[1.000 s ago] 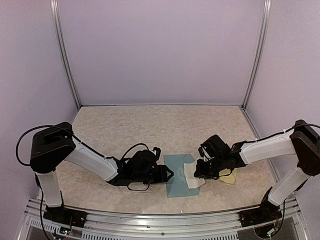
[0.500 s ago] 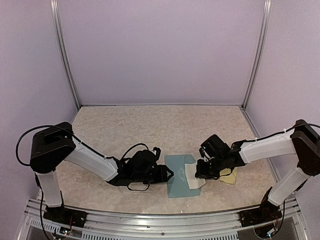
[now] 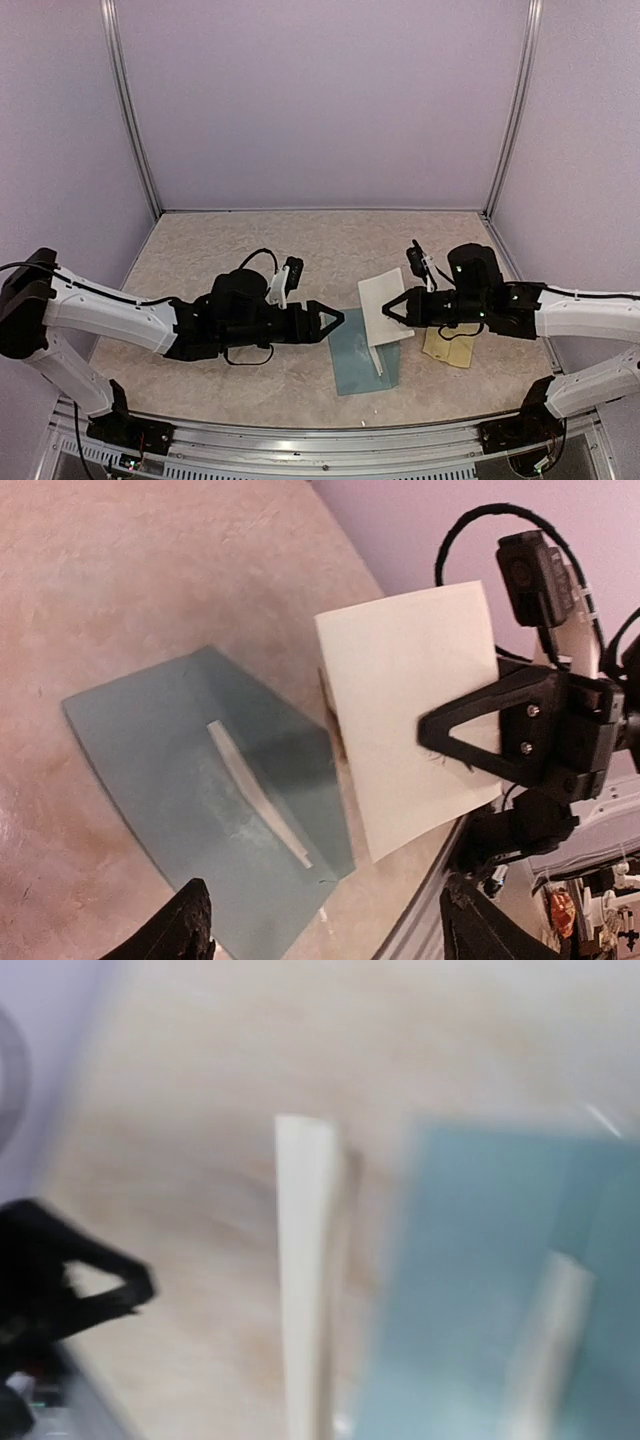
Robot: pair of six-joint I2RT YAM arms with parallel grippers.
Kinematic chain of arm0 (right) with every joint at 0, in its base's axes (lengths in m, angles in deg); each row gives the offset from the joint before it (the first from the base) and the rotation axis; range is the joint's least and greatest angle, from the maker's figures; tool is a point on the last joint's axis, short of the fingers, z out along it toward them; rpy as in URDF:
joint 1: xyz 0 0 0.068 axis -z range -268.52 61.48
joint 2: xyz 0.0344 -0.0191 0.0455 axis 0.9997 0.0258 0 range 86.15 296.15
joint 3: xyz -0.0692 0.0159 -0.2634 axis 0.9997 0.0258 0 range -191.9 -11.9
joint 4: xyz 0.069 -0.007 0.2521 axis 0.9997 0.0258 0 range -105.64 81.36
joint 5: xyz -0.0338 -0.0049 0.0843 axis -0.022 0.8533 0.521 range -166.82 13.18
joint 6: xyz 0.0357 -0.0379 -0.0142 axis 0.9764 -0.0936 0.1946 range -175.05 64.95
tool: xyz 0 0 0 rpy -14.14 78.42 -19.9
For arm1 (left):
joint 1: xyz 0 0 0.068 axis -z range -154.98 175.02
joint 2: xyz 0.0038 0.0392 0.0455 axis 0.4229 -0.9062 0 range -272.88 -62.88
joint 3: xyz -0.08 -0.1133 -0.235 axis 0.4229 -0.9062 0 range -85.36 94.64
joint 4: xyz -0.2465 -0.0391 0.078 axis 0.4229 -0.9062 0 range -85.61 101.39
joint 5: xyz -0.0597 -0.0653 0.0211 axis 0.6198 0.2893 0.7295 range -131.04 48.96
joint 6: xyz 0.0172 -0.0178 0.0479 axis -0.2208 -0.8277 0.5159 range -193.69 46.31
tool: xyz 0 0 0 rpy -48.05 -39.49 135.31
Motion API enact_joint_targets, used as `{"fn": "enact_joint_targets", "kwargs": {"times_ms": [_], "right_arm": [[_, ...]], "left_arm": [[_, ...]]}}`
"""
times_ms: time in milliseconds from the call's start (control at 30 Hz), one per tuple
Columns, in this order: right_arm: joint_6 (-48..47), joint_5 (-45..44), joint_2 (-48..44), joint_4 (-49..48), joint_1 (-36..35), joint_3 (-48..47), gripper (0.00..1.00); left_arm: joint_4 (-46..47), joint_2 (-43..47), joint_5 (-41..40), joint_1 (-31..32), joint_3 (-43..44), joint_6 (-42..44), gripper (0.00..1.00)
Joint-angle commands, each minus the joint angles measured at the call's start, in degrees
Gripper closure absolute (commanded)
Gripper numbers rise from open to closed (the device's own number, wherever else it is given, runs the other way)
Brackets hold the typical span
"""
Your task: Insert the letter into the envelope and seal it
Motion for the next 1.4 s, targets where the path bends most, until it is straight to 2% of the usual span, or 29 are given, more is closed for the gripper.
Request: {"fn": "enact_joint_targets", "kwargs": {"times_ms": [0, 233, 367, 467, 600, 767, 967, 1000, 1067, 1133, 1167, 1333, 1367], "right_arm": [[-5.33, 8.15, -6.41, -7.87, -0.59, 0.72, 1.00], [-5.64, 22.10, -9.88, -14.78, -0.69, 1.31, 1.00], [-5.36, 26.68, -10.16, -16.78, -0.69, 1.40, 1.00], [-4.90, 29.69, -9.61, -18.05, -0.82, 1.36, 1.00], [-6.04, 30.91, -8.89, -16.16, -1.11, 0.91, 1.00], [-7.12, 31.71, -8.85, -14.25, -1.09, 0.77, 1.00], [-8.04, 31.90, -8.84, -12.99, -1.08, 0.95, 1.00], [-8.06, 32.23, -8.92, -12.97, -1.13, 1.03, 1.00], [-8.02, 32.54, -9.07, -12.93, -1.13, 1.13, 1.00], [-8.06, 32.78, -9.19, -12.74, -1.08, 1.14, 1.00], [-8.16, 32.93, -9.15, -12.71, -1.12, 1.14, 1.00], [-8.10, 33.18, -9.10, -12.81, -1.26, 1.36, 1.00], [-8.12, 33.27, -9.10, -12.80, -1.30, 1.40, 1.00]], "left_arm": [[4.19, 6.86, 6.84, 0.03, 0.81, 4.33, 0.23], [3.39, 9.35, 12.24, 0.52, 3.84, 5.58, 0.18], [5.17, 9.16, 14.38, 0.99, 4.44, 5.55, 0.26], [7.59, 9.03, 15.96, 1.08, 4.31, 5.21, 0.41], [9.75, 9.28, 16.32, 1.19, 3.82, 4.84, 0.79], [11.22, 9.94, 16.07, 1.04, 3.00, 4.09, 1.00], [13.15, 11.11, 15.59, 0.40, 1.60, 2.99, 1.00], [13.39, 11.46, 15.57, 0.08, 1.29, 2.67, 0.93], [14.55, 11.88, 16.13, -0.60, 0.39, 1.77, 0.86], [15.50, 11.99, 16.49, -0.97, -0.01, 1.22, 0.82], [15.89, 11.99, 16.62, -1.11, -0.11, 1.04, 0.83], [16.70, 11.52, 16.86, -1.35, -0.11, 0.75, 1.00], [17.01, 11.47, 16.89, -1.38, -0.22, 0.59, 1.00]]}}
